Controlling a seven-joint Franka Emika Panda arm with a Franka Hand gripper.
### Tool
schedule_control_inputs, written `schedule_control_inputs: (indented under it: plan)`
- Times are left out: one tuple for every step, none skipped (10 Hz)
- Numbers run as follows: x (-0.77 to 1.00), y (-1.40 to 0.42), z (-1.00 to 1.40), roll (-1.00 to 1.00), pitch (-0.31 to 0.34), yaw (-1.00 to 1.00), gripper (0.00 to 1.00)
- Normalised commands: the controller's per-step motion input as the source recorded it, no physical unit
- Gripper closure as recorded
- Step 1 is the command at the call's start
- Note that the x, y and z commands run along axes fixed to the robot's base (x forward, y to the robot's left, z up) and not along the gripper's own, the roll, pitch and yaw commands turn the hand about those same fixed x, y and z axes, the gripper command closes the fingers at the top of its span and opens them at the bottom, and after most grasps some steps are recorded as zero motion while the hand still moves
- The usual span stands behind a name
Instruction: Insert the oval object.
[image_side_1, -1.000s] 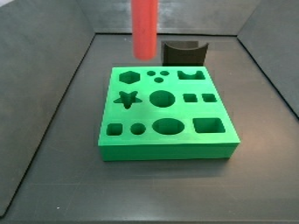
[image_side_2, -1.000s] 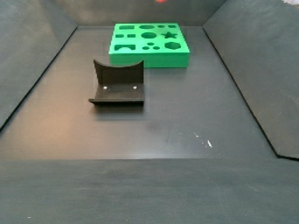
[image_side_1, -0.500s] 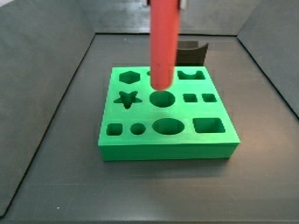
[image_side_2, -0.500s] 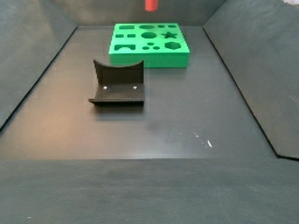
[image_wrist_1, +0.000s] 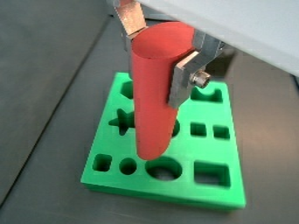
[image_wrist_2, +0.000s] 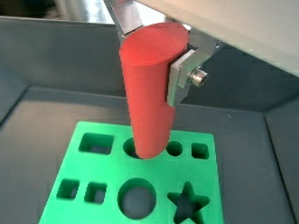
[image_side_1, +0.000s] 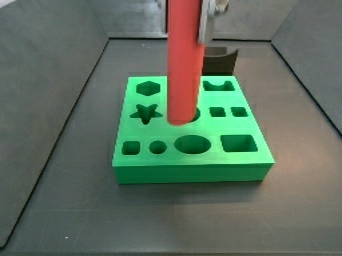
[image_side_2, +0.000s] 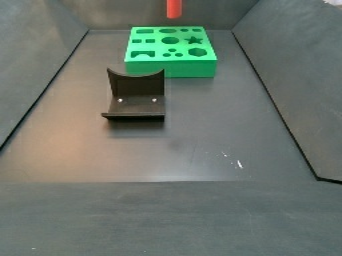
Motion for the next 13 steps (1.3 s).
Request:
schedule_control_inputs:
  plan:
    - [0.0, -0.19, -0.36, 0.0, 0.0, -0.99, 1.0]
    - [0.0, -0.19, -0.38, 0.01, 0.0, -0.99, 1.0]
    - [0.02, -0.19, -0.38, 0.01, 0.0, -0.97, 1.0]
    - [0.0, -0.03, -0.28, 0.06, 0.0, -1.0, 1.0]
    - [0.0, 0.0, -0.25, 0.1, -0.019, -1.0, 1.0]
    - [0.0, 0.0, -0.24, 0.1, -0.019, -1.0, 1.0]
    - [0.0, 0.0, -0.18, 0.08, -0.02, -1.0, 1.0]
    - [0.0, 0.0, -0.09, 0.05, -0.011, -1.0, 1.0]
    - [0.0, 0.0, -0.01, 0.03, 0.0, -1.0, 1.0]
    - [0.05, 0.0, 0.0, 0.0, 0.0, -1.0, 1.0]
    - [0.22, 0.0, 0.03, 0.0, 0.0, -0.88, 1.0]
    - [0.37, 0.0, 0.02, 0.0, 0.0, -0.75, 1.0]
    - [0.5, 0.0, 0.0, 0.0, 0.0, -0.63, 1.0]
